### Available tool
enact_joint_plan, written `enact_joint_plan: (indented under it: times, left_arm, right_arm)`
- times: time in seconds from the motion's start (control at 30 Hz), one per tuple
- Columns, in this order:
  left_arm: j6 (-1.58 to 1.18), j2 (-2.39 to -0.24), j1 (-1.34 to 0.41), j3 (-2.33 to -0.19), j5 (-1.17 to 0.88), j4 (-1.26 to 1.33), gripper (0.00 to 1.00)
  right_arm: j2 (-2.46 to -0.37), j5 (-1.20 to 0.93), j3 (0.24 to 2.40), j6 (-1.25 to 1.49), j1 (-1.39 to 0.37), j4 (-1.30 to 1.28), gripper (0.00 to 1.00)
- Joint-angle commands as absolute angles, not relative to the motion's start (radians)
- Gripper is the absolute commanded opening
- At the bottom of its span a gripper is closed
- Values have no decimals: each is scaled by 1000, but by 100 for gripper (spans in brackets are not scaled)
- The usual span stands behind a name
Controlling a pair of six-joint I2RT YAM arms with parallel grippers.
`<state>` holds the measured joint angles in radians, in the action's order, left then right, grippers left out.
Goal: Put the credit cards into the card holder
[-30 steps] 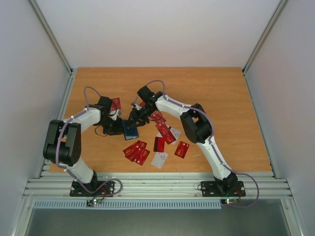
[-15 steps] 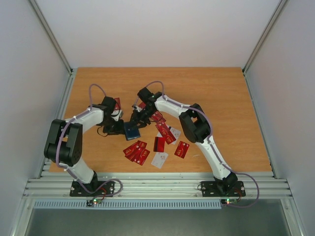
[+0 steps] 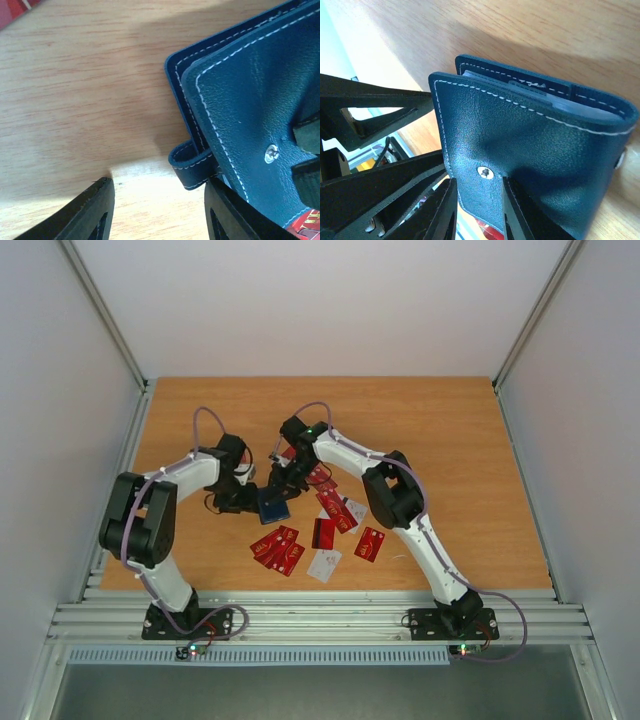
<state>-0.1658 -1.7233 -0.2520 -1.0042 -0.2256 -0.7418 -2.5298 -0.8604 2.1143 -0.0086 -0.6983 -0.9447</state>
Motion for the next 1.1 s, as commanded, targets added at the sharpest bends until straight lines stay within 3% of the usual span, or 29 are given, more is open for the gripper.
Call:
enact_joint_plan:
  times: [0.0, 0.2, 0.67, 1.07]
  left_arm:
    - [-211, -1812, -285, -1042, -224, -640, 52]
    - [-368, -1826, -285, -1048, -127, -615, 45]
    - [-497, -1838, -186, -1041, -134, -513, 45]
    - [-446, -1542, -182, -963, -132, -602, 46]
  right_arm:
    - [-2615, -776, 2123, -65, -713, -1059, 27]
    - [-2622, -781, 2100, -79, -701, -1072, 26]
    - [-2617, -786, 2001, -94, -677, -1062, 26]
    - [-2628, -741, 2033, -95, -673, -1092, 26]
